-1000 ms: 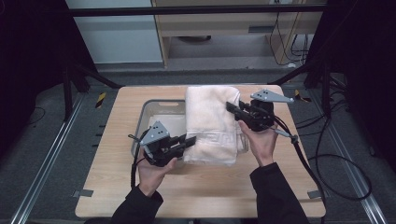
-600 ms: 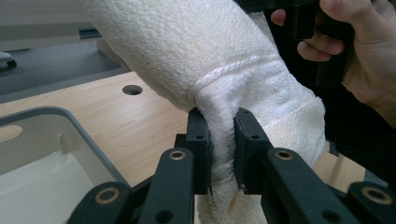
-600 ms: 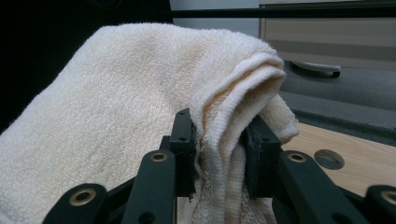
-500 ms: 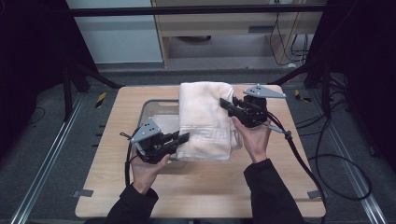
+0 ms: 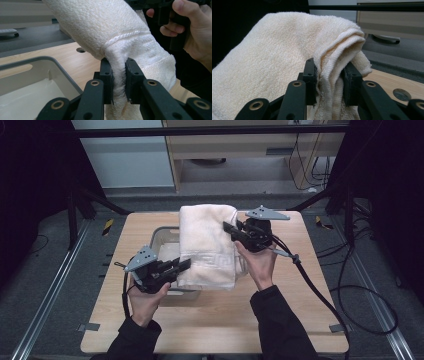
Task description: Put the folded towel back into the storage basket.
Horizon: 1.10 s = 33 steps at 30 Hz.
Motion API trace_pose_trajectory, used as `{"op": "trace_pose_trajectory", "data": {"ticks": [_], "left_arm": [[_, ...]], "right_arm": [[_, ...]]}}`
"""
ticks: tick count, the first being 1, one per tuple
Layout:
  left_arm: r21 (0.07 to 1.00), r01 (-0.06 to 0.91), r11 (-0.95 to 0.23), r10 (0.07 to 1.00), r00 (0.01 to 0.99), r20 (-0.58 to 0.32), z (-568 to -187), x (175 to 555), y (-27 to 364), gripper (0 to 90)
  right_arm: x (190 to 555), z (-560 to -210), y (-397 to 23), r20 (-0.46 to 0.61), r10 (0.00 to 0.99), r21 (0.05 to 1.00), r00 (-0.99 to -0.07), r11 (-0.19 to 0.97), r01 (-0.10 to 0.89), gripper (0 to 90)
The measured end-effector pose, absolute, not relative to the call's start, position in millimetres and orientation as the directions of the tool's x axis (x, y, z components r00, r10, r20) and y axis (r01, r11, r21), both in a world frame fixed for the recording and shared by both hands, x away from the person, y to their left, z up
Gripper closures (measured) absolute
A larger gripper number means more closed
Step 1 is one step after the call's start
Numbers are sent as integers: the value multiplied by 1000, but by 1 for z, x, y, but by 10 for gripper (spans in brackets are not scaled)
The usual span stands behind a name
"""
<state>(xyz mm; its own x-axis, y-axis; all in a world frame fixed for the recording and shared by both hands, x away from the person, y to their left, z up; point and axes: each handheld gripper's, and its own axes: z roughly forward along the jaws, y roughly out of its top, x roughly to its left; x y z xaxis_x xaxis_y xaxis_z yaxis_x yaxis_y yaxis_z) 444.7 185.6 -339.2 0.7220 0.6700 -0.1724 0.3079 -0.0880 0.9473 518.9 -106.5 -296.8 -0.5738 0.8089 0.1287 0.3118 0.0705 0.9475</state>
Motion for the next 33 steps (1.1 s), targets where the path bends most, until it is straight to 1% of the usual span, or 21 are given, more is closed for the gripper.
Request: {"op": "trace_pose_trajectory", "data": {"ticks": [17, 33], "left_arm": [[947, 318, -54, 712, 677, -186, -340, 446, 226, 775], [941, 338, -25, 742, 637, -209, -344, 451, 246, 775]], "right_arm": [[529, -295, -63, 115, 796, 951, -595, 86, 298, 690], [541, -296, -36, 107, 792, 946, -601, 105, 306, 690]]}}
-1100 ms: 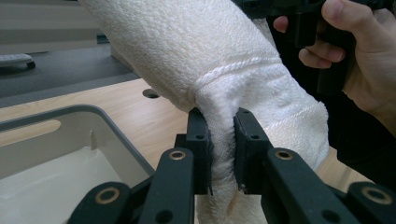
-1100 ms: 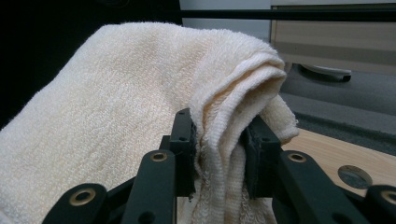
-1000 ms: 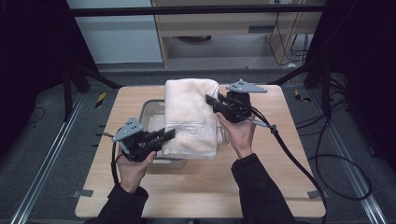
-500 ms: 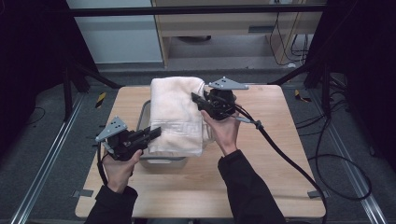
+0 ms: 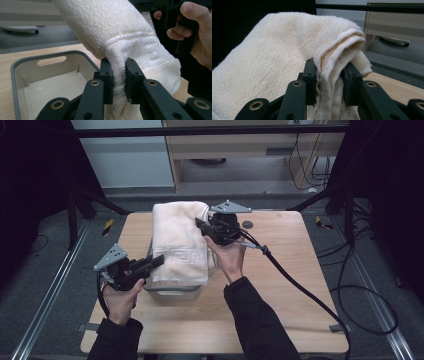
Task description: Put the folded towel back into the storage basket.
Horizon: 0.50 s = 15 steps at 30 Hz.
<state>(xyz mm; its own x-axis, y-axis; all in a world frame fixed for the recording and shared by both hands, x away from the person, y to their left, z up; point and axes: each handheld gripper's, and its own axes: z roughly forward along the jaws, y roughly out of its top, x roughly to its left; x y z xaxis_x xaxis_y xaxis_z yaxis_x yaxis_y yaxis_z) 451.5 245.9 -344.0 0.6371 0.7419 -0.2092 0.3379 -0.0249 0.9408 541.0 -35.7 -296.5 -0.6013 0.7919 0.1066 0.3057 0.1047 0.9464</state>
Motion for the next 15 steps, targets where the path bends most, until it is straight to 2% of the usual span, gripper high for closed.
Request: {"op": "trace_pose_trajectory", "data": {"ticks": [15], "left_arm": [[930, 366, -30, 781, 589, -207, -349, 457, 264, 775]], "right_arm": [[555, -307, -11, 119, 784, 939, -609, 110, 326, 690]]}}
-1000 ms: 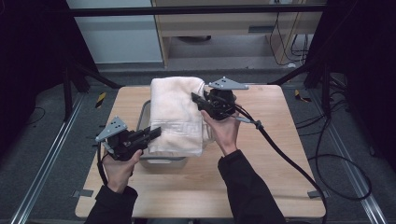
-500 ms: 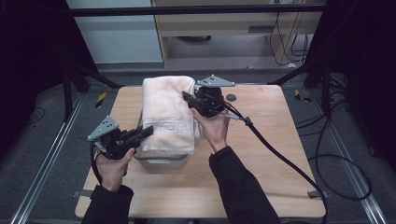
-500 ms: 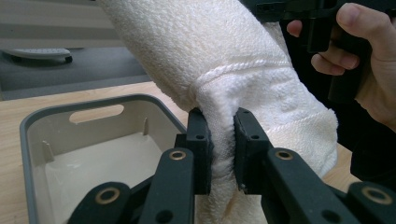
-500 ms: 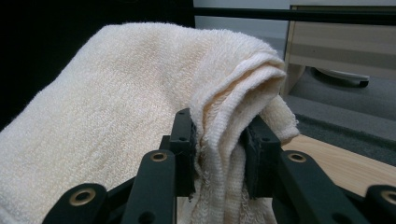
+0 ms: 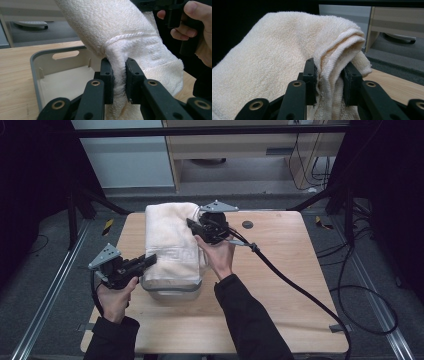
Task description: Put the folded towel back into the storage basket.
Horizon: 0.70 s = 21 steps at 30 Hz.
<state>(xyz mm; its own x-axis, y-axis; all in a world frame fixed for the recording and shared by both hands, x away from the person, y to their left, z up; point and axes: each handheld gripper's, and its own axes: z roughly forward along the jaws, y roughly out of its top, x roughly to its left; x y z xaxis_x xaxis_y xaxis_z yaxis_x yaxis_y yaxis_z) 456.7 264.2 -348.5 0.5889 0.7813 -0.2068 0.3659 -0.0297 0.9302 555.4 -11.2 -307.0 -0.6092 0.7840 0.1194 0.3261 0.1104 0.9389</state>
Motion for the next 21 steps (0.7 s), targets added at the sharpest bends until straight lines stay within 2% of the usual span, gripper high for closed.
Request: {"op": "trace_pose_trajectory", "data": {"ticks": [21], "left_arm": [[897, 438, -62, 820, 535, -205, -372, 474, 279, 775]], "right_arm": [[574, -341, 14, 132, 792, 919, -596, 128, 373, 689]]}}
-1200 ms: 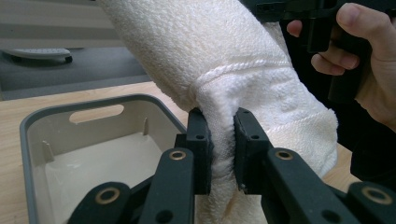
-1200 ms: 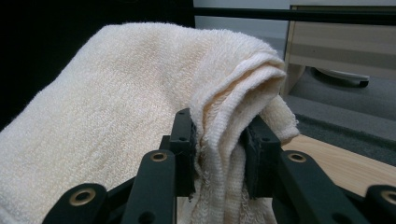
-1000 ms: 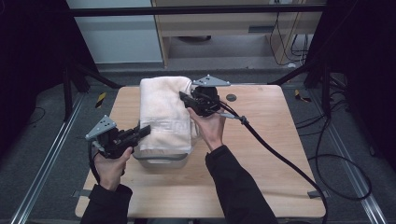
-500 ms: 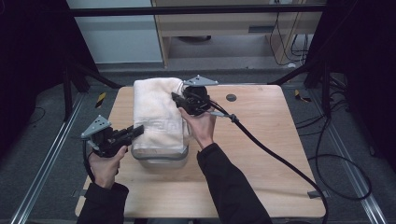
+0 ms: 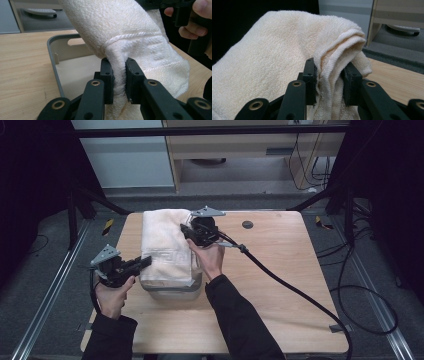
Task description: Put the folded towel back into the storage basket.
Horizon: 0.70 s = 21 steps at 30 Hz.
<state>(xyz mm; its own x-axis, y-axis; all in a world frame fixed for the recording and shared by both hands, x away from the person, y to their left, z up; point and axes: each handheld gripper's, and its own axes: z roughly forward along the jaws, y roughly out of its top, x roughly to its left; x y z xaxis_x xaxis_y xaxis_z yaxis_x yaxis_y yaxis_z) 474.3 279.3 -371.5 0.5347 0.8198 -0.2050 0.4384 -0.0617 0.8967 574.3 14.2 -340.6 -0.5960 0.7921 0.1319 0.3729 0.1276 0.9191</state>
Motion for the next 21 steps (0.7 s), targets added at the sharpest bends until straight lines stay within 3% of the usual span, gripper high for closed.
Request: {"op": "trace_pose_trajectory", "data": {"ticks": [21], "left_arm": [[850, 512, -121, 840, 509, -187, -401, 491, 279, 775]], "right_arm": [[587, -380, 23, 143, 810, 886, -569, 152, 438, 683]]}}
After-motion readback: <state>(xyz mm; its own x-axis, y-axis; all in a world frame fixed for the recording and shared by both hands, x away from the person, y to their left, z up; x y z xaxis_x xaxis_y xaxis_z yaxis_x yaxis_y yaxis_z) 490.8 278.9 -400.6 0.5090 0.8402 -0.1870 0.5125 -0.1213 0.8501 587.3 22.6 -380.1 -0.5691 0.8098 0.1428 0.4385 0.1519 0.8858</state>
